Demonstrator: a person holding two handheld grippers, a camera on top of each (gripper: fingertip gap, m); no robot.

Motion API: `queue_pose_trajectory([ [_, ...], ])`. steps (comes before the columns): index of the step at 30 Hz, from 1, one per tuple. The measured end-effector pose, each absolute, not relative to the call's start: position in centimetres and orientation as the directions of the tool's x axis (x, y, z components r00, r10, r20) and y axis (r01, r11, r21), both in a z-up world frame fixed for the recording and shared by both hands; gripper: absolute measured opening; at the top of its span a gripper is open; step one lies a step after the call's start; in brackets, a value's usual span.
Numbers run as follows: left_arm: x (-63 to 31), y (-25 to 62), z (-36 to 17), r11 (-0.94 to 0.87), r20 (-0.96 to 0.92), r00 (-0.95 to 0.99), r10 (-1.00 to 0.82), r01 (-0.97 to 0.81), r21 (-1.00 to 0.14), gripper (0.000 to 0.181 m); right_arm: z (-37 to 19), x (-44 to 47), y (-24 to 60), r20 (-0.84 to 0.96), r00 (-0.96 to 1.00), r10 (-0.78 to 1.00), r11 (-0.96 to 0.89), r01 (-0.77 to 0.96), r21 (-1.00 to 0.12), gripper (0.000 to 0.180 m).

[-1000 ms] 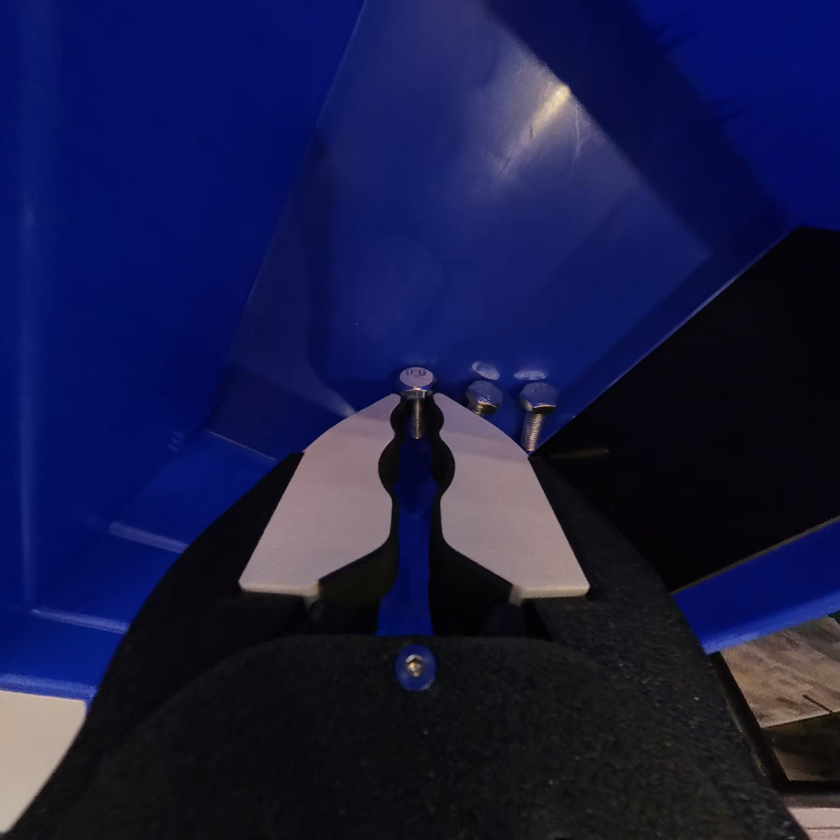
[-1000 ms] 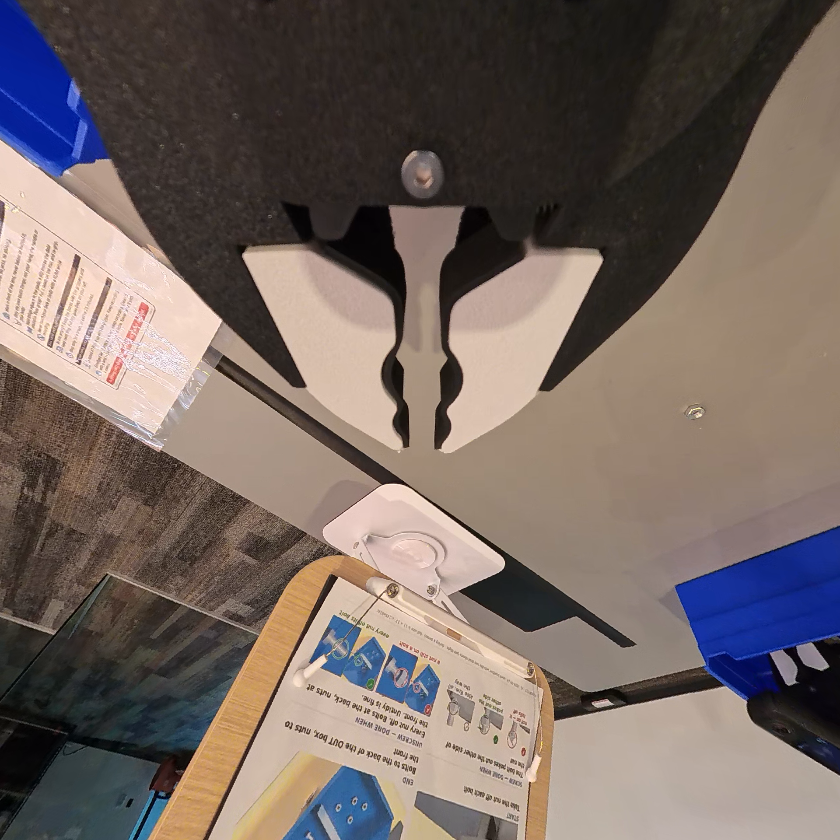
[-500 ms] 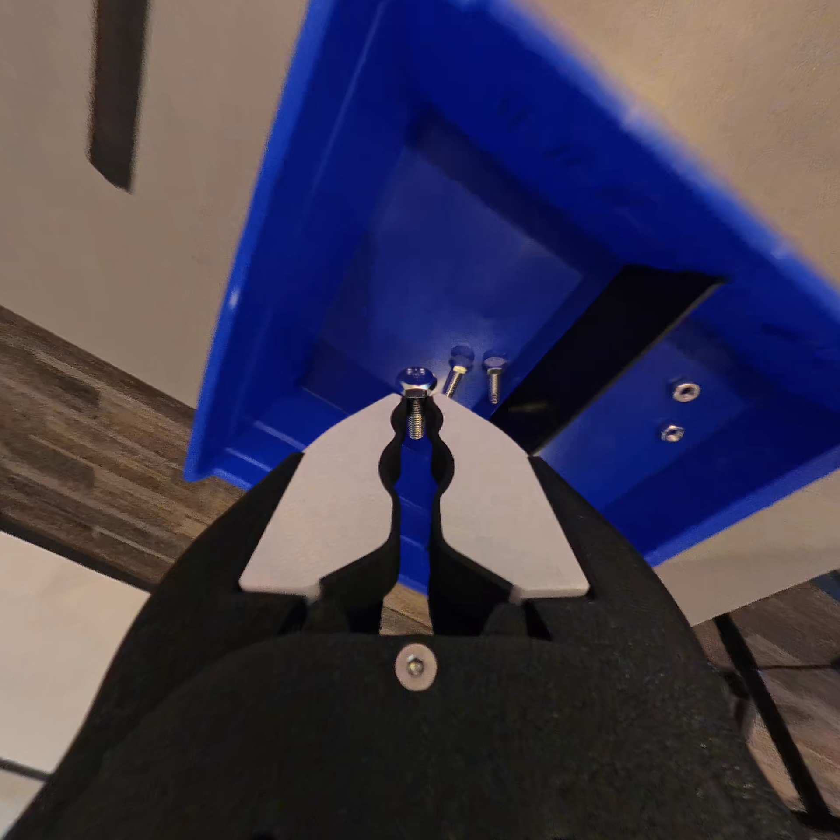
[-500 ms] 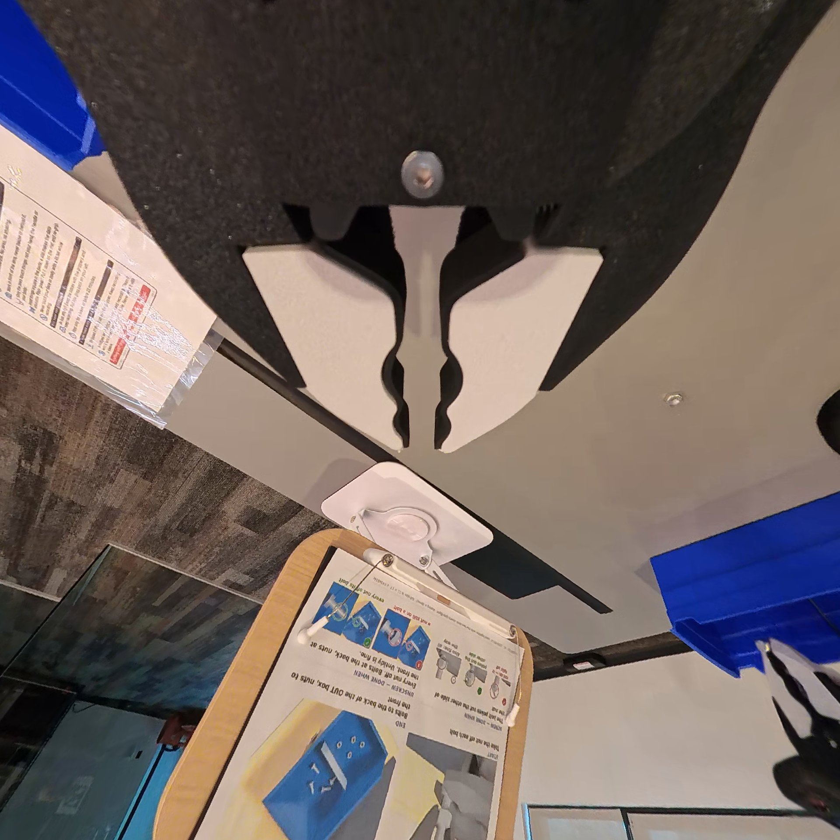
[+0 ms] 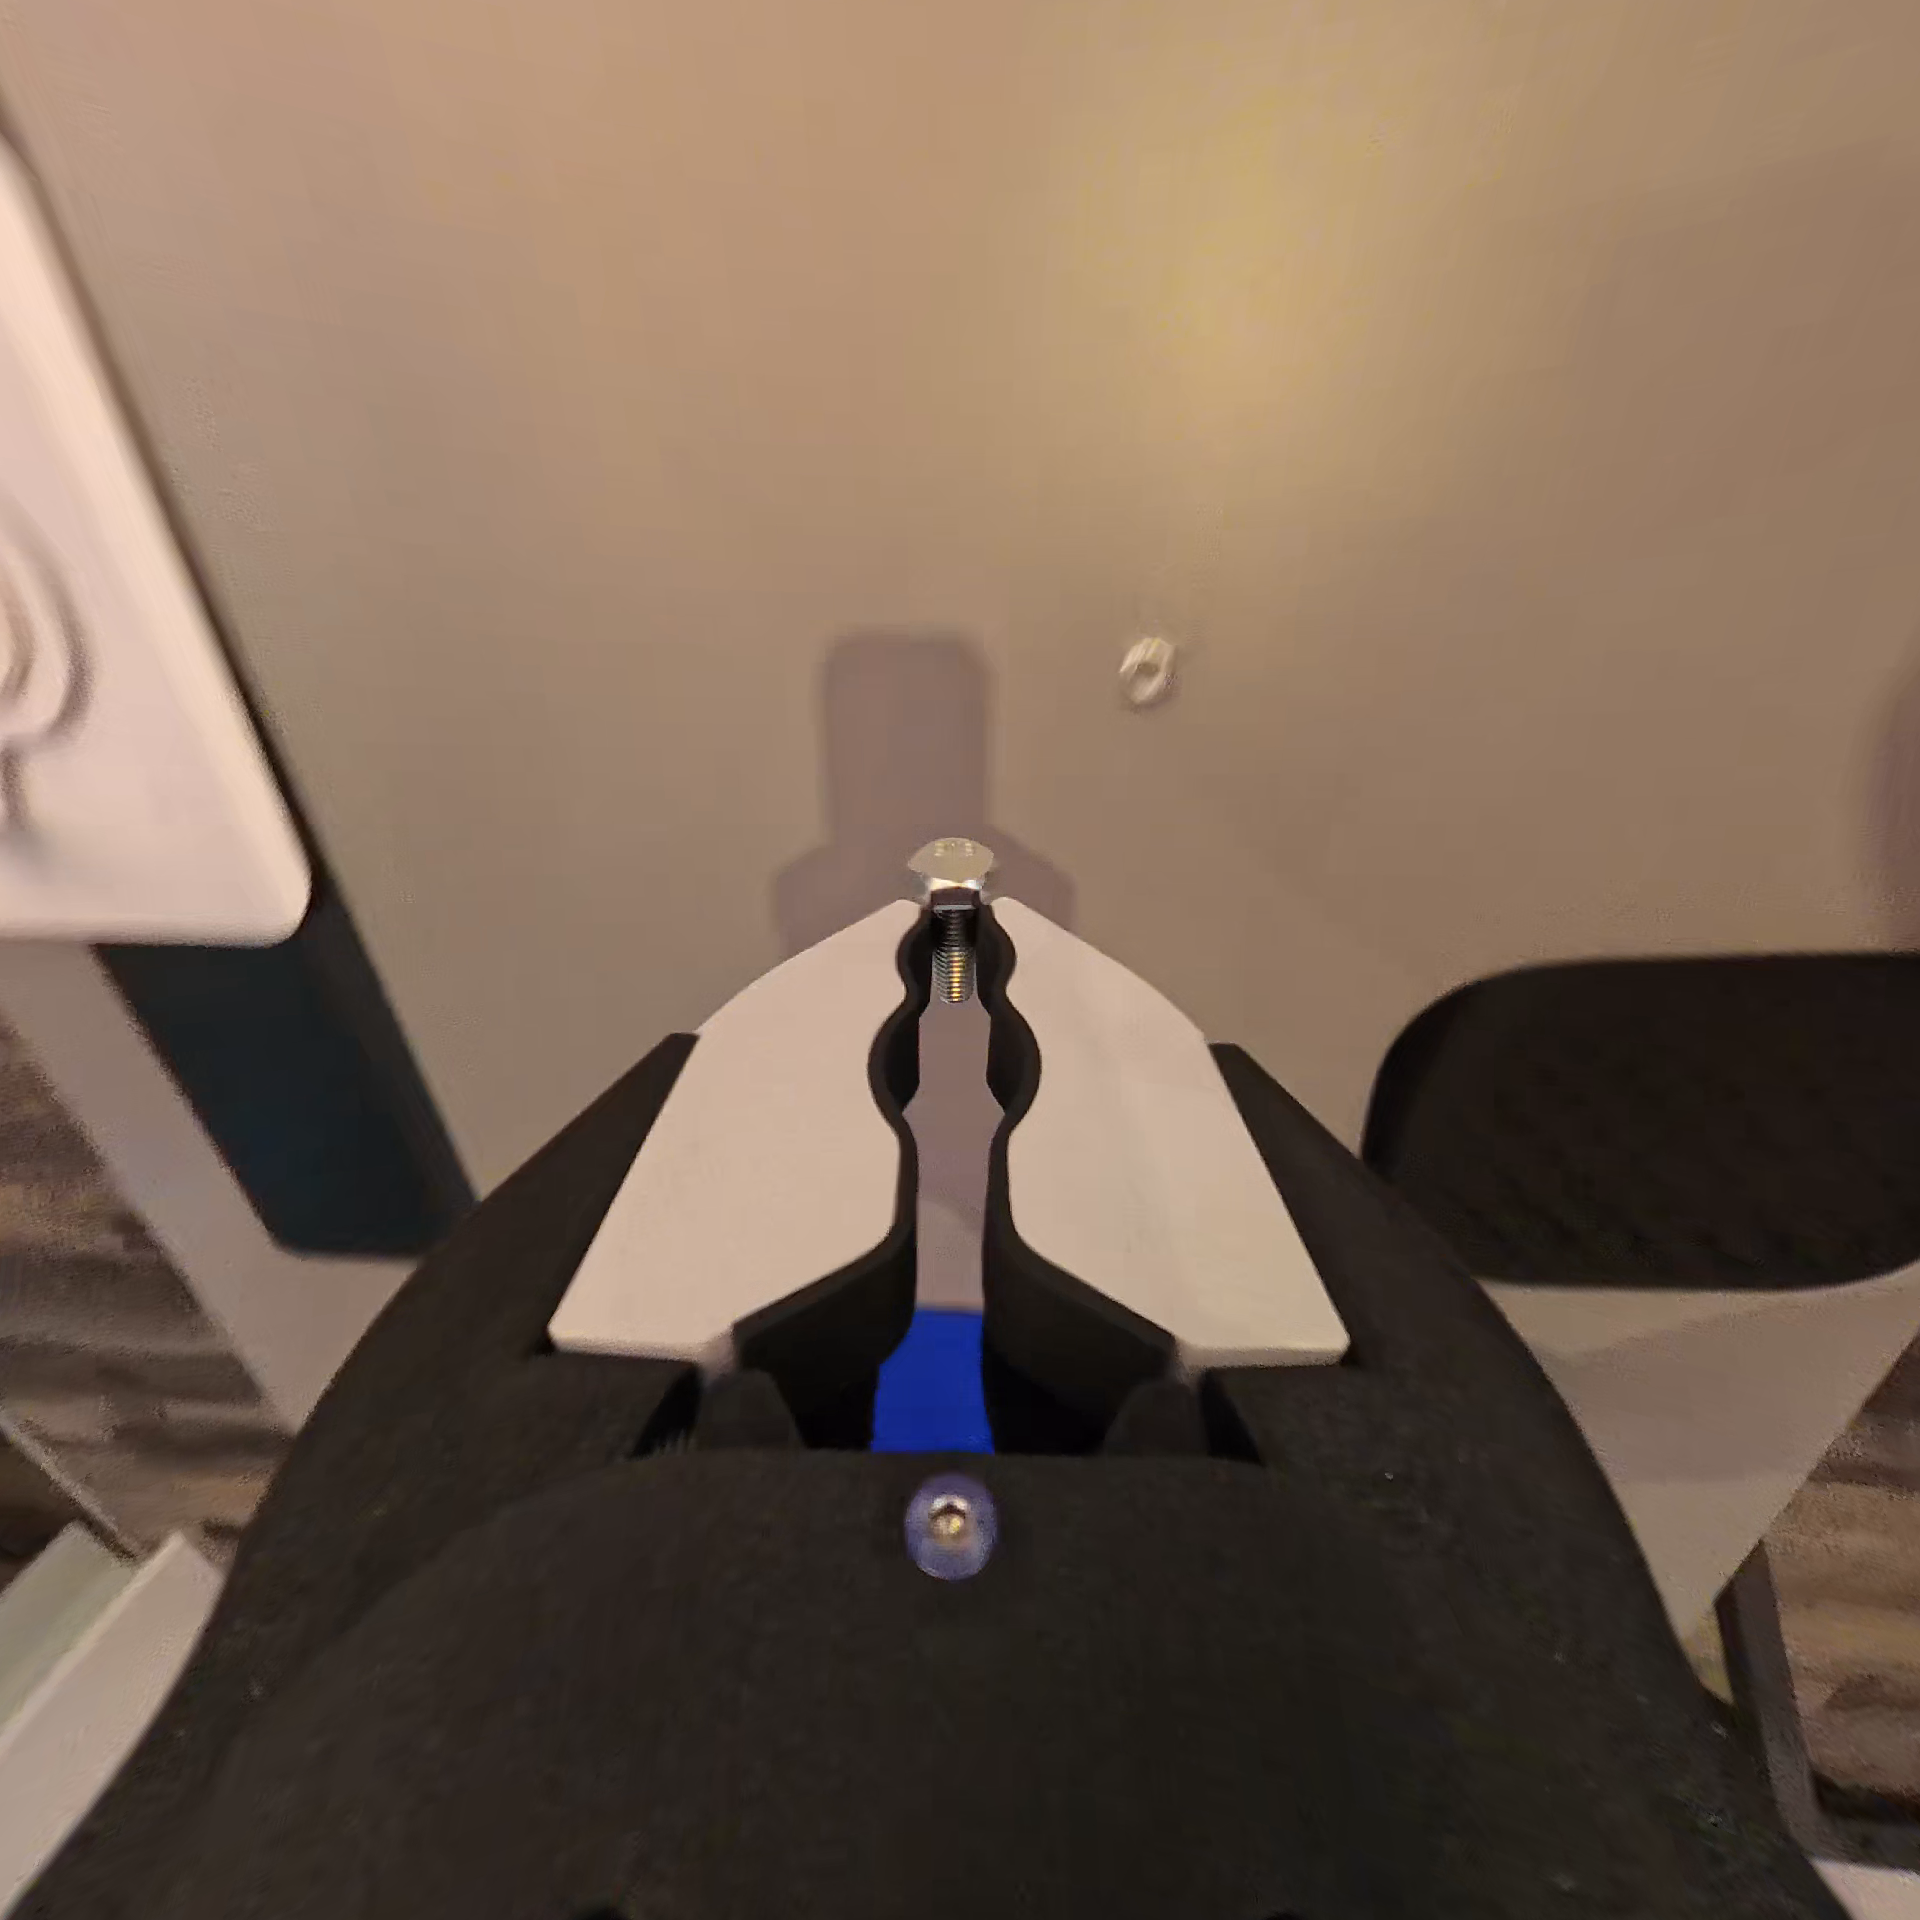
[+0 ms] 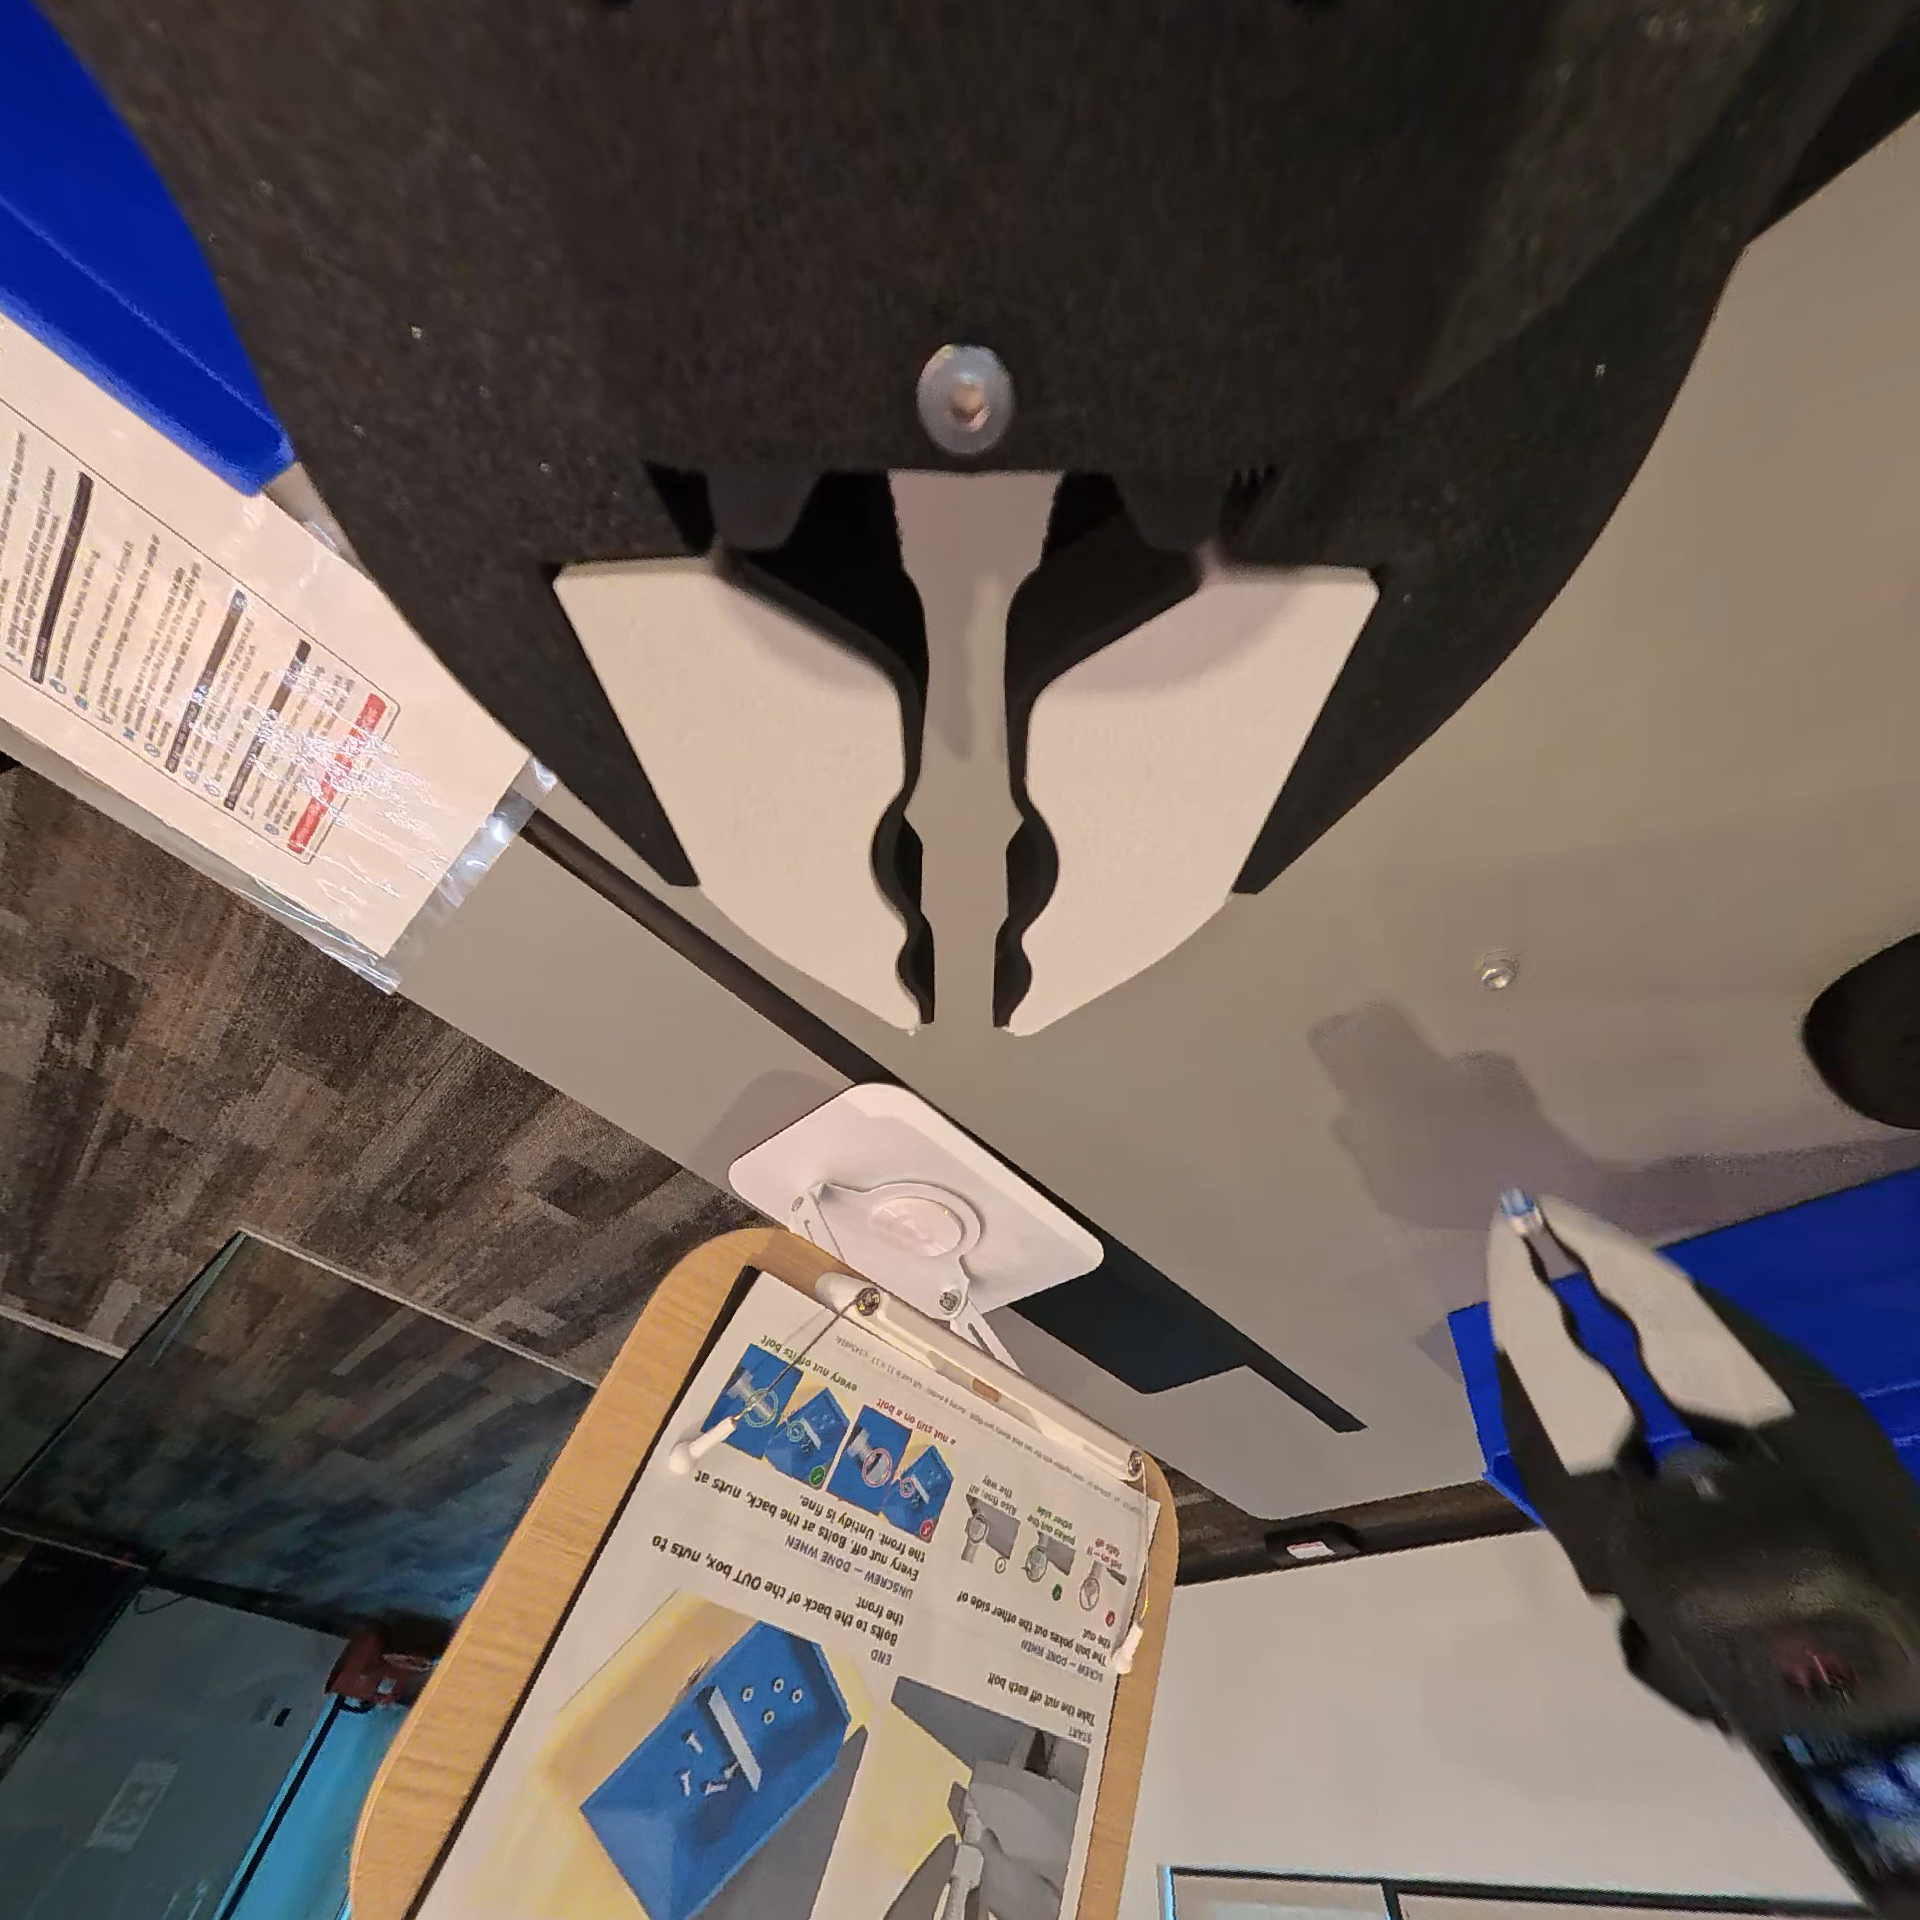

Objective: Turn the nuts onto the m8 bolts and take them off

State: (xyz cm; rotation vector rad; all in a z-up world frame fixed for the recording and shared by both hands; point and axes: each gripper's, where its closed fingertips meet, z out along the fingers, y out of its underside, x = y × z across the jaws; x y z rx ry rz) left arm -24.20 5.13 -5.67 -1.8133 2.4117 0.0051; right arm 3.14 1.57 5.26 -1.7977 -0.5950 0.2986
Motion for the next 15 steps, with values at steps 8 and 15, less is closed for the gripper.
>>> queue_pose_trajectory([
  [8,-16.3,0.3,-11.6,0.373,-0.021,-0.372,-0.928,-0.925,-0.069,0.008,4.2,5.2,0.8,0.079,0.861,0.502,-0.272,0.243,-0.931,0.01],
  [15,-15.5,-0.3,-14.5,0.355,0.017,-0.356,-0.934,-0.933,-0.055,0.008,3.4,5.6,0.6,0.078,0.86,0.505,-0.3,0.26,-0.918,0.01],
])
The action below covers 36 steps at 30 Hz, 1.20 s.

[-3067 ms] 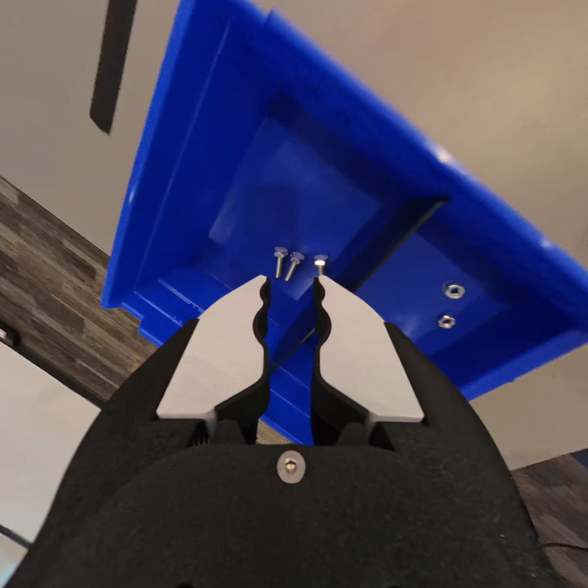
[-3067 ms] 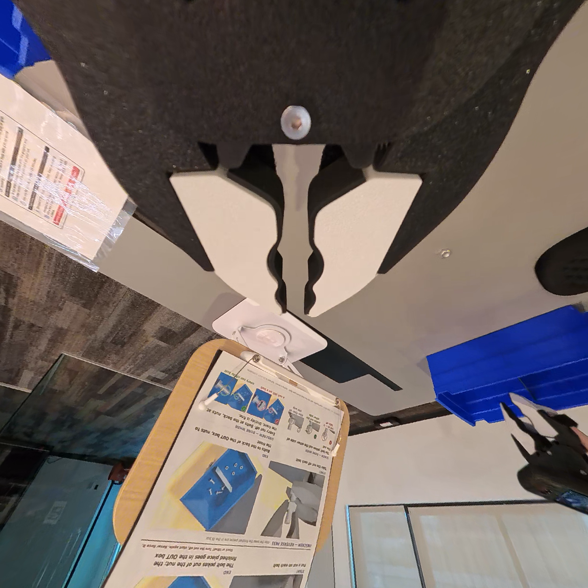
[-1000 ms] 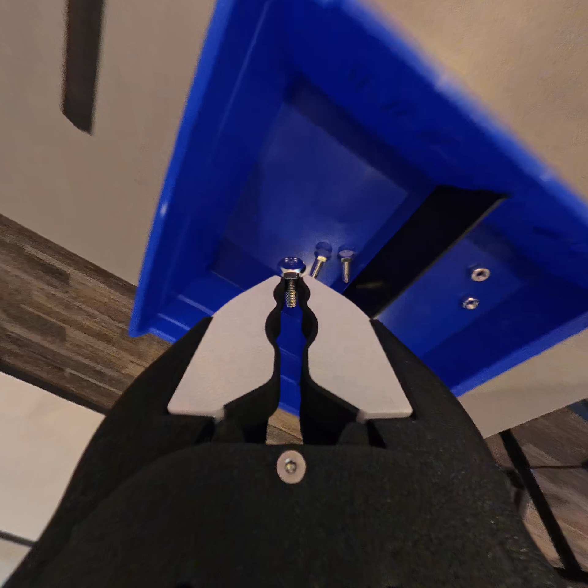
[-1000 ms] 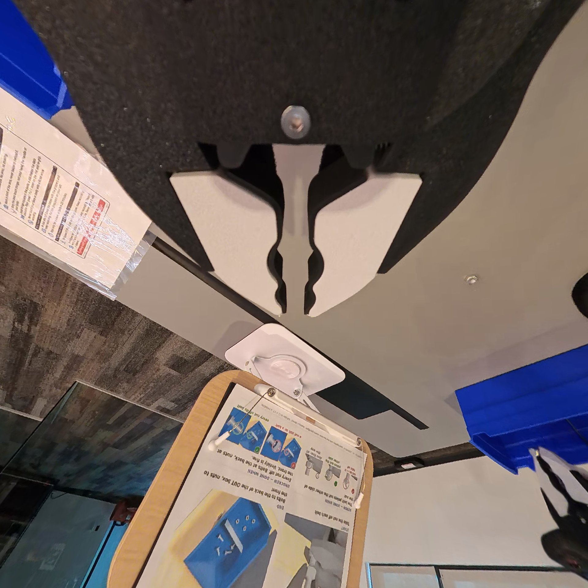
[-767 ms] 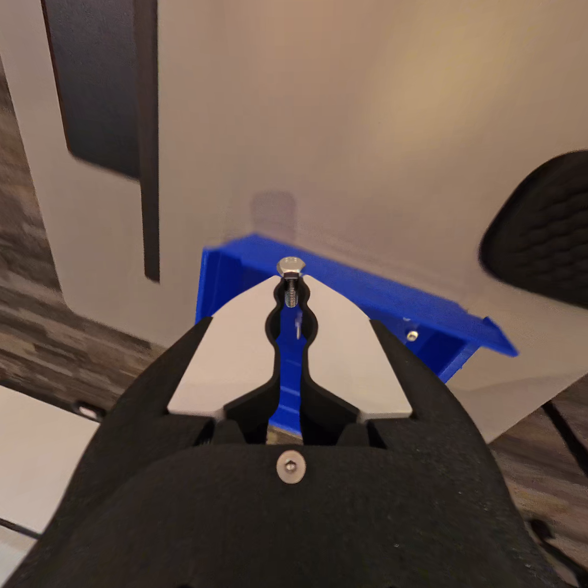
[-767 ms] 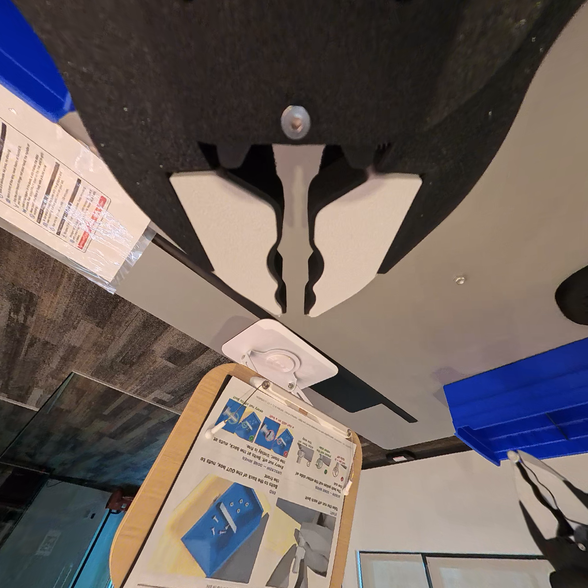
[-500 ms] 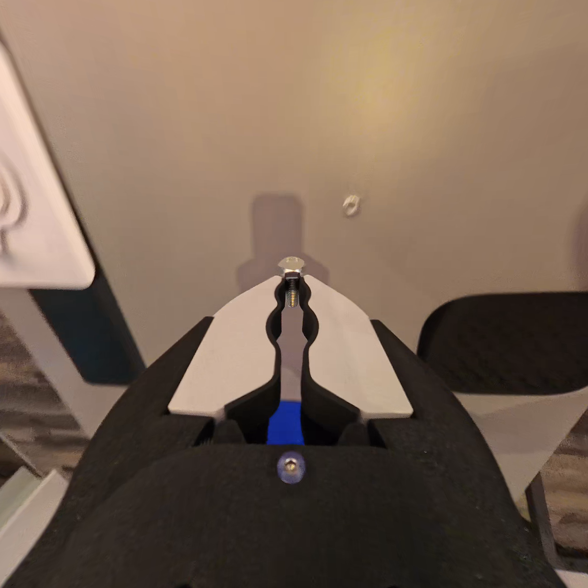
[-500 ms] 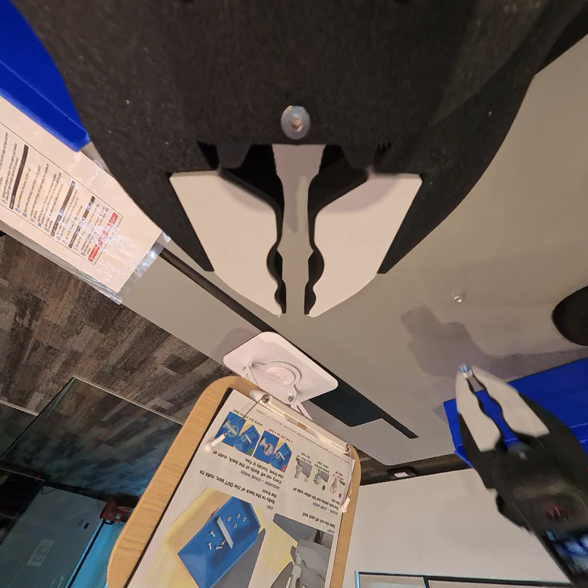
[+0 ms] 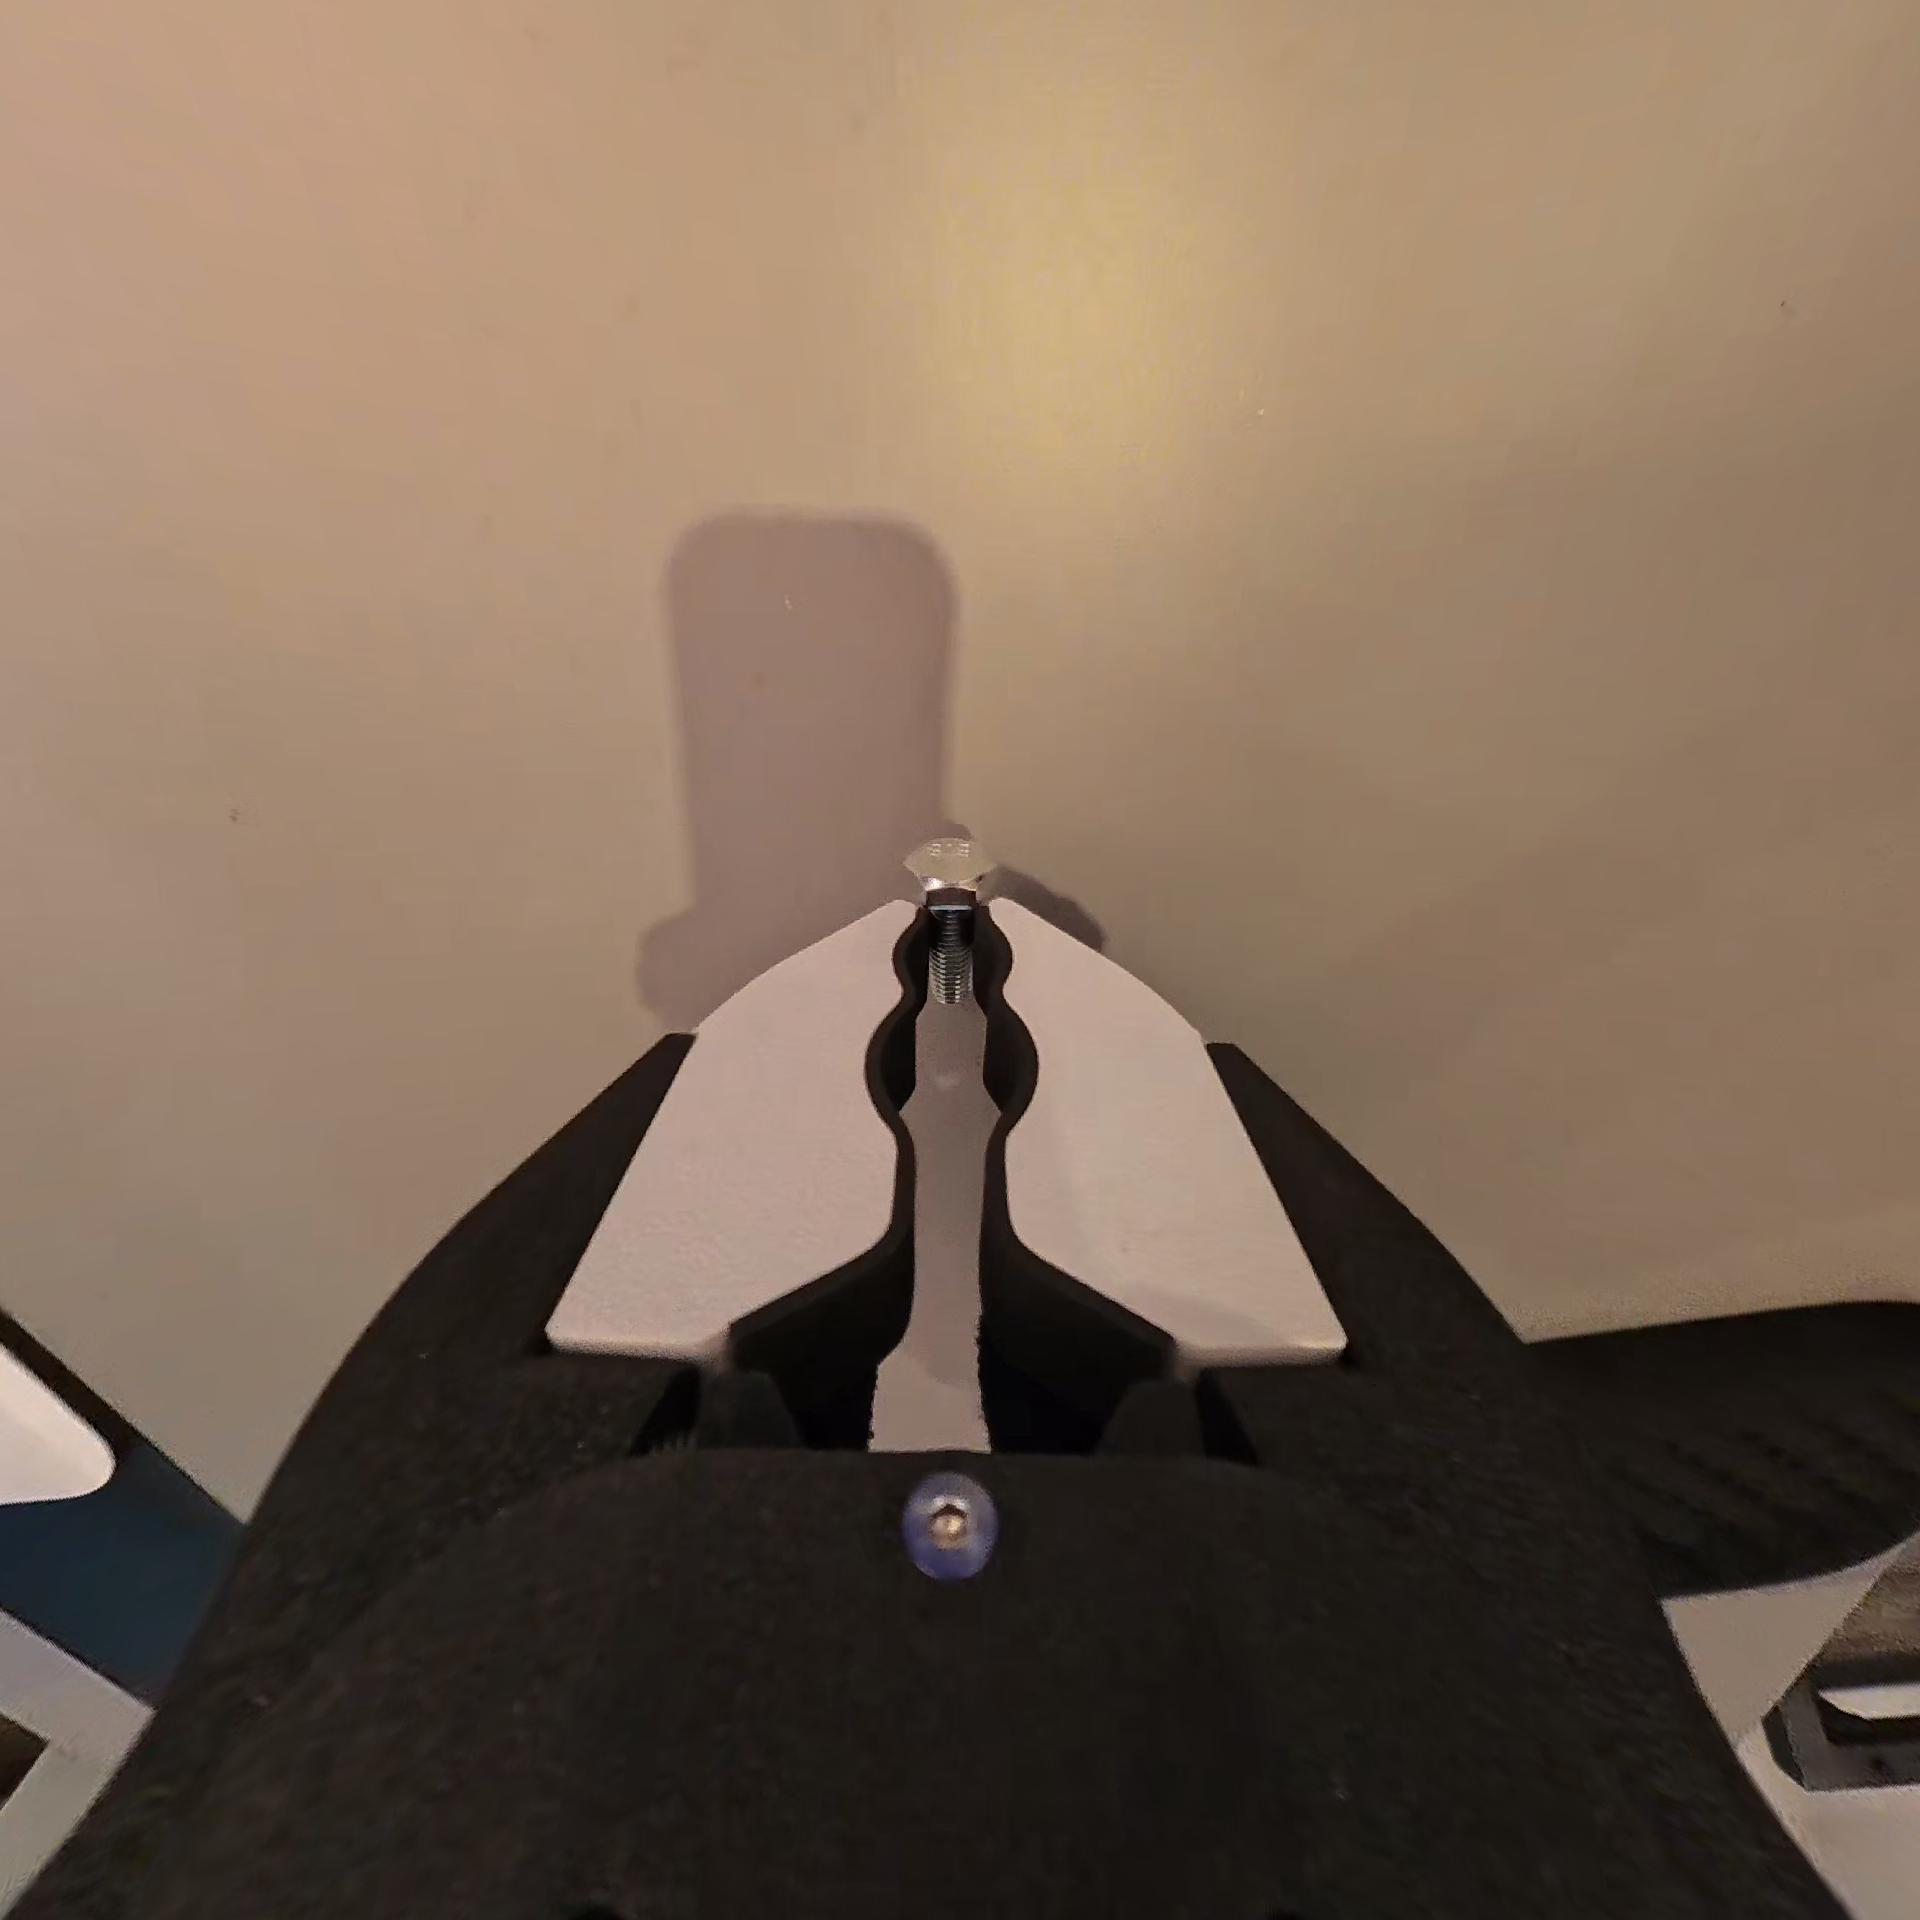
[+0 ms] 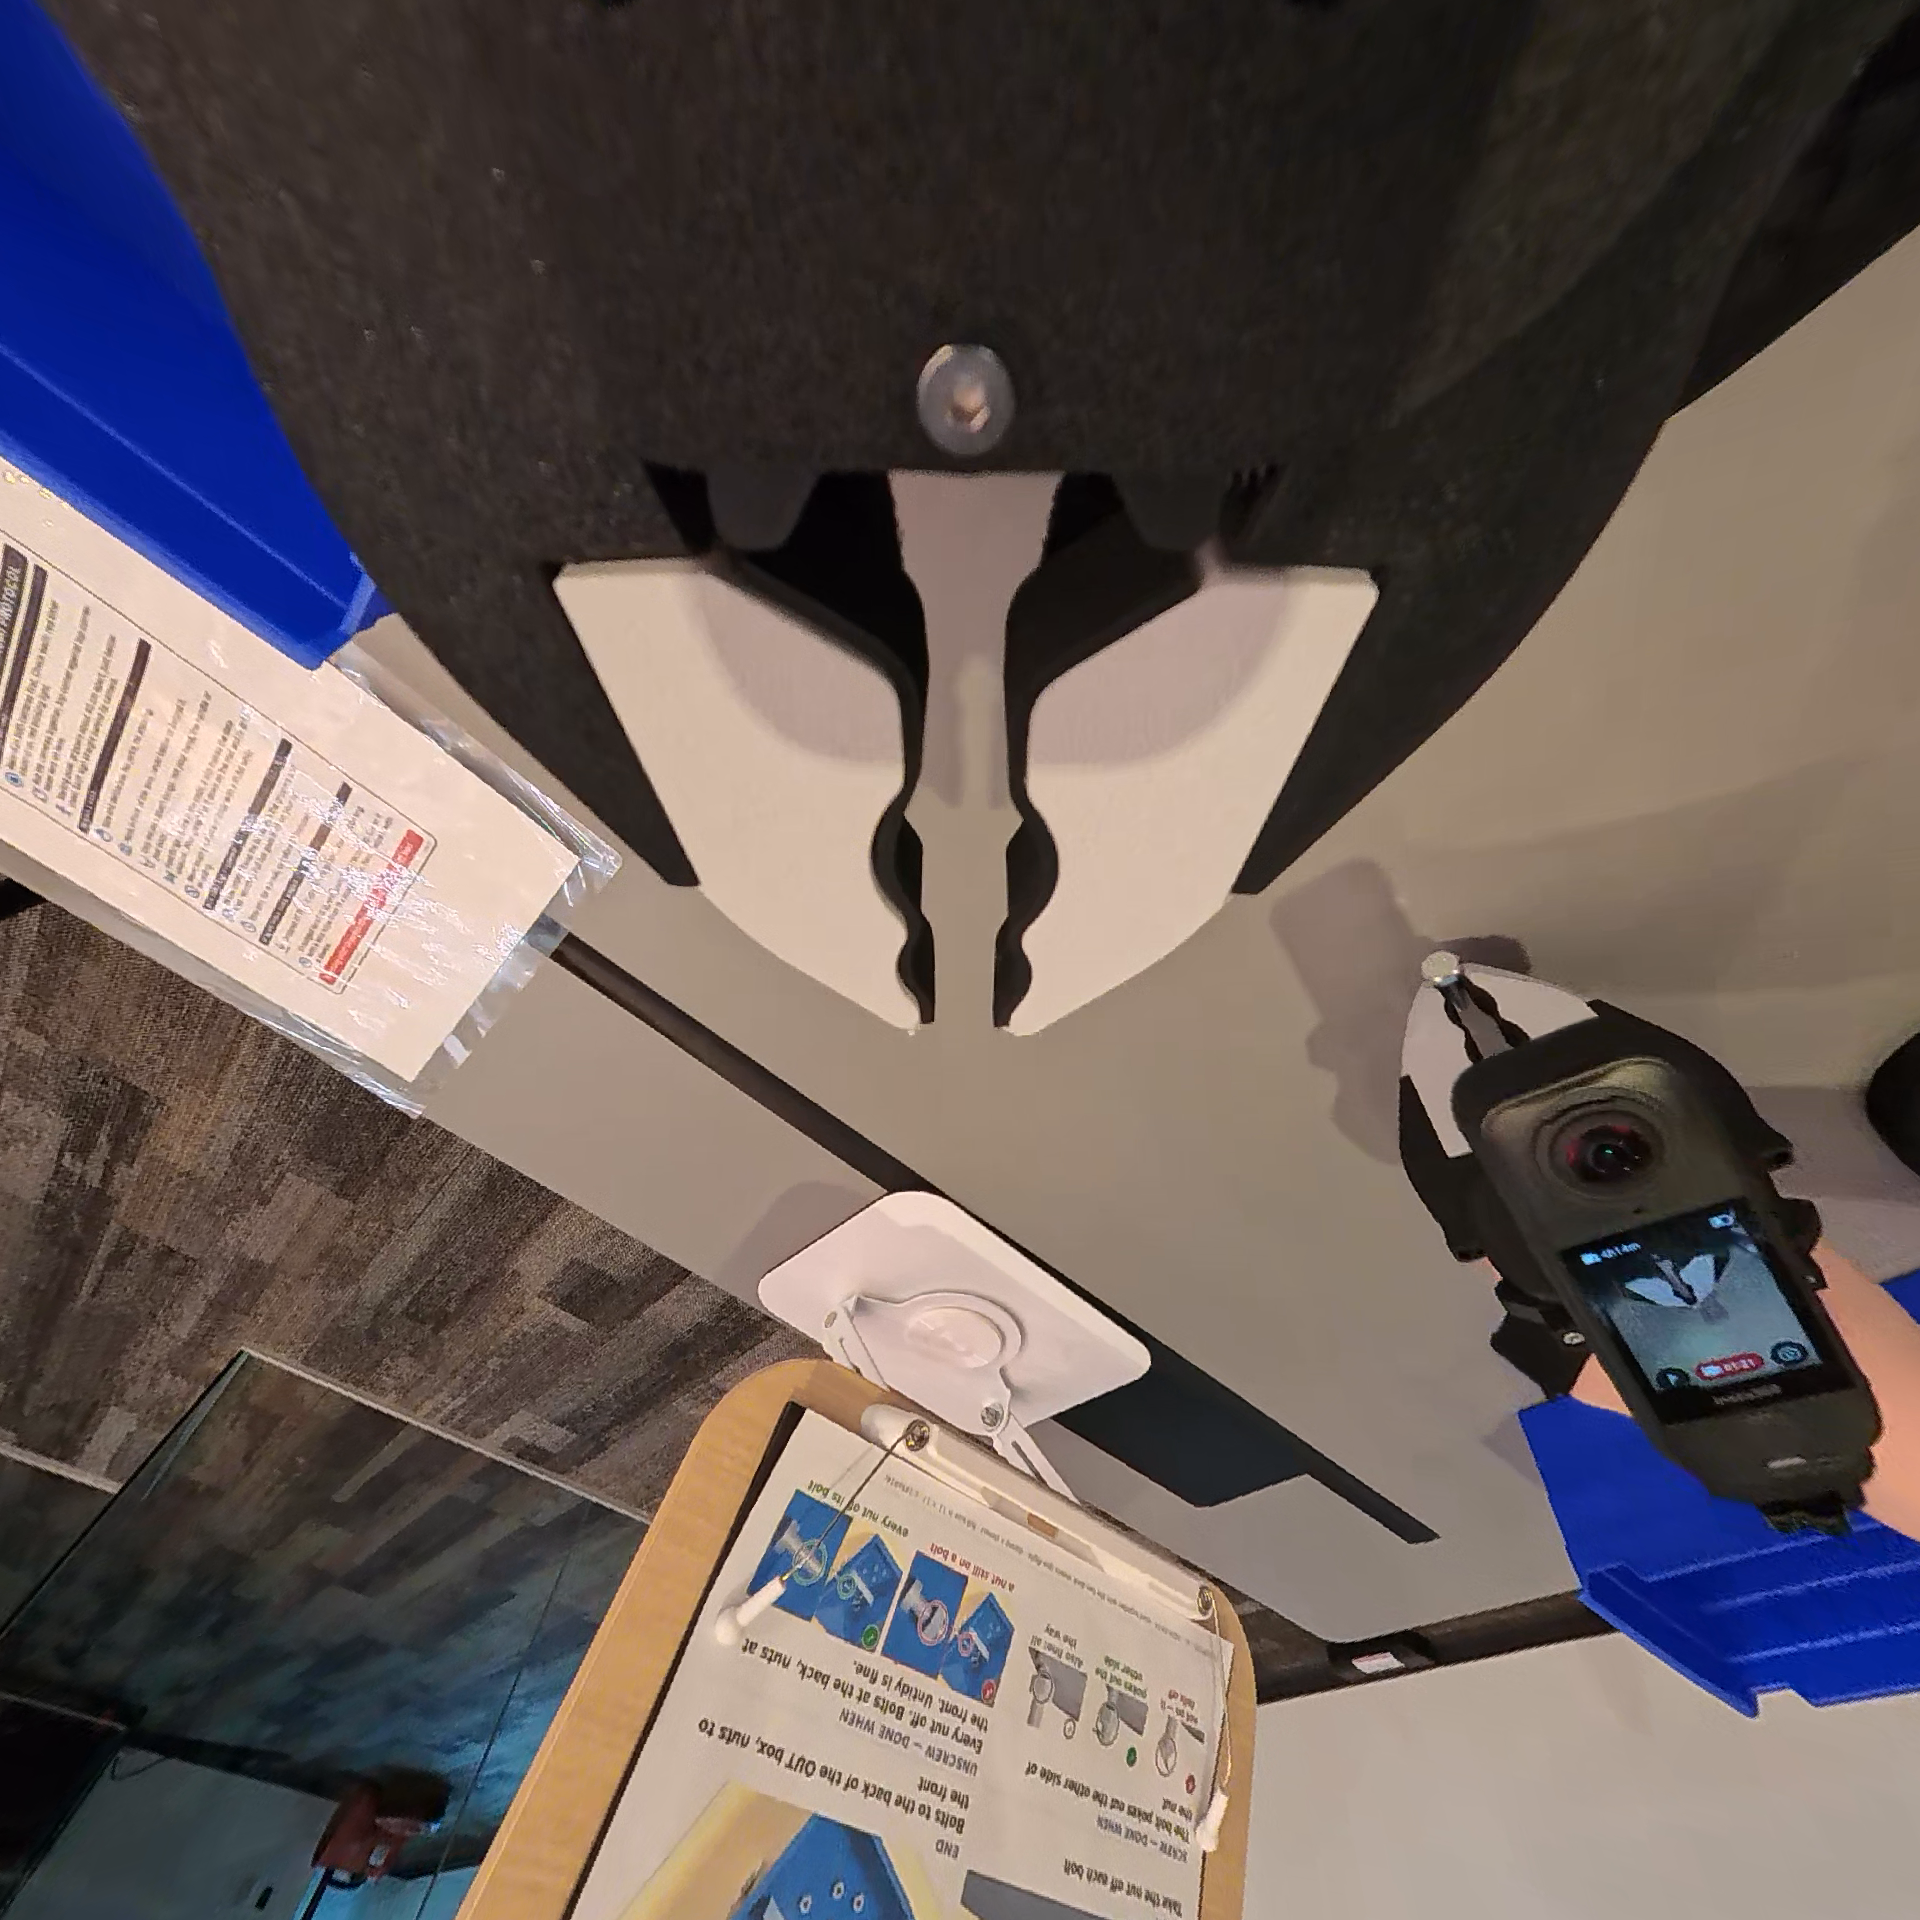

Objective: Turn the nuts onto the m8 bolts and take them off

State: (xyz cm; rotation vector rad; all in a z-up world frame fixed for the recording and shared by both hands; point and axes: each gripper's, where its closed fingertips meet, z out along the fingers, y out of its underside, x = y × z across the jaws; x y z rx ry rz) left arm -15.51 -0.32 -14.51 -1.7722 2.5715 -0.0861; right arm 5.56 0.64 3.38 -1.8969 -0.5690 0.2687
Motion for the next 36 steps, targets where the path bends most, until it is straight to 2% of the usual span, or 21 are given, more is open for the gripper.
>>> queue_pose_trajectory([
  [12,-16.4,-0.2,-16.0,0.34,0.021,-0.34,-0.94,-0.94,0.021,0.008,3.5,5.7,0.5,0.073,0.86,0.506,-0.292,0.25,-0.923,0.01],
  [27,-16.7,-0.1,-16.1,0.317,0.038,-0.317,-0.948,-0.948,-0.011,0.008,3.2,5.7,0.6,0.062,0.859,0.509,-0.304,0.247,-0.92,0.01],
  [29,-16.6,-0.2,-15.9,0.297,0.046,-0.298,-0.953,-0.954,-0.038,0.017,3.0,5.5,0.6,0.06,0.854,0.517,-0.308,0.252,-0.917,0.01],
  [36,-18.7,2.4,-9.4,0.147,-0.017,-0.147,-0.989,-0.956,-0.253,0.023,1.1,2.1,0.2,0.07,0.766,0.639,-0.355,0.374,-0.857,0.01],
])
